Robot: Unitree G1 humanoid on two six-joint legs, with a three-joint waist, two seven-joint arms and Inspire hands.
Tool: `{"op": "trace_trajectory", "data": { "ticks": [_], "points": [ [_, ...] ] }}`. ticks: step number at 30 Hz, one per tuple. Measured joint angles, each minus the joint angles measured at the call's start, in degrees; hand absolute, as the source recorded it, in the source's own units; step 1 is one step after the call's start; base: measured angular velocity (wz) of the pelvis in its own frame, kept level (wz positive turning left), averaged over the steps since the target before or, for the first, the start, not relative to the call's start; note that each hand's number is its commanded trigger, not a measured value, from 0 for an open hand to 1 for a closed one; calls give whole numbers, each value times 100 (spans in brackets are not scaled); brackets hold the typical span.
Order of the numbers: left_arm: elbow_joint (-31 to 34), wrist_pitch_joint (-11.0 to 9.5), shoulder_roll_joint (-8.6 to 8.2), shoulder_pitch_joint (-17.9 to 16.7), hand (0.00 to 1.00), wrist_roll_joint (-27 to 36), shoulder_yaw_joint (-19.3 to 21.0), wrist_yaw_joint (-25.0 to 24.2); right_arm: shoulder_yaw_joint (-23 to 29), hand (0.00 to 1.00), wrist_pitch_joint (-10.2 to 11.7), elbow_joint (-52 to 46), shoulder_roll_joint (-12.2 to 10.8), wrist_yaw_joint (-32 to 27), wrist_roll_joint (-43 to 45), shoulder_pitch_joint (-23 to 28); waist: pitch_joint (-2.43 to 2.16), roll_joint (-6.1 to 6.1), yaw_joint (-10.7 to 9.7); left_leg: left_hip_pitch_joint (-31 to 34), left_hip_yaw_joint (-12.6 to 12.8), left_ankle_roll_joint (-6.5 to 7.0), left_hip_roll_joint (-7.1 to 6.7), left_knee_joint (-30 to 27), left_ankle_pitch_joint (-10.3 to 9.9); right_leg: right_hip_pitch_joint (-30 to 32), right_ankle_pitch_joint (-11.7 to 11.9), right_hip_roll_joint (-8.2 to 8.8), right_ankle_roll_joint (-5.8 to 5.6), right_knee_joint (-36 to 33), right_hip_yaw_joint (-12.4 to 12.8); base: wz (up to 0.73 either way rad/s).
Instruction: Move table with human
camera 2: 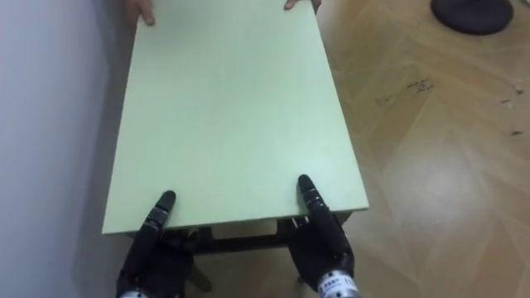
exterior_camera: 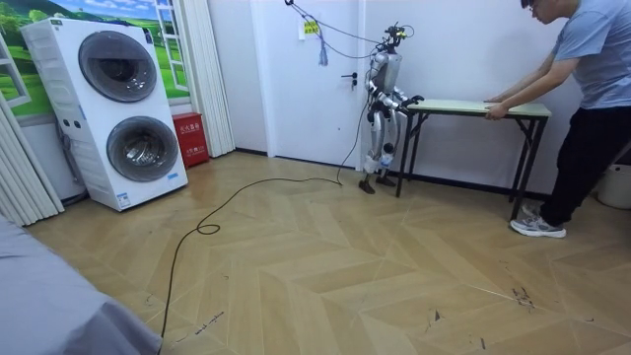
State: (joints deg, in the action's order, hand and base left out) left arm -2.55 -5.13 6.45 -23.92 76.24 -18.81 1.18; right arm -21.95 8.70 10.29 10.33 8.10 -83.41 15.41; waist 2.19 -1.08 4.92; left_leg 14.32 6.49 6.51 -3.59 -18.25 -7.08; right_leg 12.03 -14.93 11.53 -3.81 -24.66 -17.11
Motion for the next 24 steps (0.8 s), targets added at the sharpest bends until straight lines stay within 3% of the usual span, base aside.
{"op": "trace_trajectory", "data": {
  "ticks": [1, 9, 17, 24],
  "points": [
    [-40, 33, -6, 2, 100, 0, -6, 16, 21, 100, 6, 4, -9, 0, 44, 53, -4, -8, -101, -39, -42, -6, -35, -13, -21, 13, 332, -18, 57, 91, 64, 41],
    [-393, 123, 75, -28, 100, -64, -82, -27, 8, 100, -11, 336, -40, 28, 76, 175, -11, -2, -9, -651, -54, -124, 103, 356, -44, -876, 523, -312, 77, 925, -75, 6],
    [-796, 213, 108, -38, 100, -279, 2, -473, 98, 100, -131, 844, -143, 473, 203, 144, -19, 113, -32, -785, -50, -127, 99, 529, -42, -1062, 623, -368, 64, 1192, -101, 0],
    [-1039, 221, 93, -39, 100, -436, 85, -746, 147, 100, -253, 1026, -208, 614, 282, 142, -36, 138, -25, -898, -91, -139, 93, 660, -48, -1155, 635, -378, 71, 1225, -110, 0]
  ]
}}
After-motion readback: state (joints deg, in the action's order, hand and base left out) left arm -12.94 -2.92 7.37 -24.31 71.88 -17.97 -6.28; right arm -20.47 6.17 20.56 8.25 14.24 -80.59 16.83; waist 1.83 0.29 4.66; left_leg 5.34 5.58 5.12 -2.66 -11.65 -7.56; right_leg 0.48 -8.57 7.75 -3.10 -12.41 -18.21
